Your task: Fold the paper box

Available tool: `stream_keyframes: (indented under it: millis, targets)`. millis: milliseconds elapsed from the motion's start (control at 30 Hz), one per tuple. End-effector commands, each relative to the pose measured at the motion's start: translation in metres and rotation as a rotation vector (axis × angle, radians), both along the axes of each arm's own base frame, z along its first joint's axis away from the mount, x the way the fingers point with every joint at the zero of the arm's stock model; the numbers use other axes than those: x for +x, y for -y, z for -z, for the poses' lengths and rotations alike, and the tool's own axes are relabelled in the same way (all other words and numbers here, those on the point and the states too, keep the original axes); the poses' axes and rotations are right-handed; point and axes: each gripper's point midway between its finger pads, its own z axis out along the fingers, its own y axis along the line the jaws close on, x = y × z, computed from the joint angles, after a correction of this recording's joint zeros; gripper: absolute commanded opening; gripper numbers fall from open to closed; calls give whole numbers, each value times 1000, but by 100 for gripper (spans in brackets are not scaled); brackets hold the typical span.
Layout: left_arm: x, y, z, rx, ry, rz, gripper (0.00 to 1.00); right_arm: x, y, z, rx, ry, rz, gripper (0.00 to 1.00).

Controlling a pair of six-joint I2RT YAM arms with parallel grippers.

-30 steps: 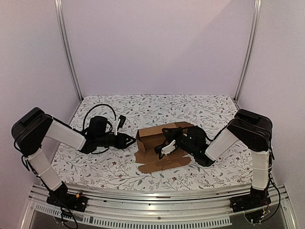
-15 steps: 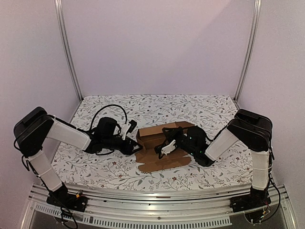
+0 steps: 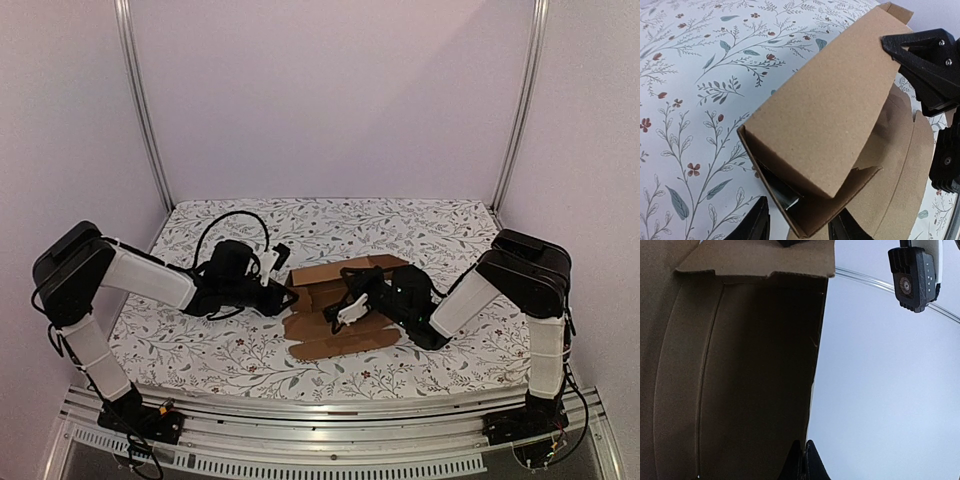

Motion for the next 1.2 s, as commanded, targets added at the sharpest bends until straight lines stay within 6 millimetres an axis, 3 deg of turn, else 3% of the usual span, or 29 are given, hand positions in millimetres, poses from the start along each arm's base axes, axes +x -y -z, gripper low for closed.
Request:
stream_keyframes:
  millis: [0, 467, 733, 1033, 1167]
  targets:
    - [18, 6, -4, 27, 59, -36, 40, -4, -6, -4, 29, 13, 0, 0]
    - [42, 6, -14, 138, 267, -194, 28, -5, -9, -8, 44, 8, 52, 0]
    - [42, 21, -17, 116, 298, -125, 32, 4, -7, -19, 55, -21, 119, 0]
    - [61, 13, -28, 97, 369, -240, 20, -9, -10, -9, 32, -37, 115, 0]
    - [67, 21, -31, 67, 394, -235, 15, -10, -9, -5, 32, -51, 142, 0]
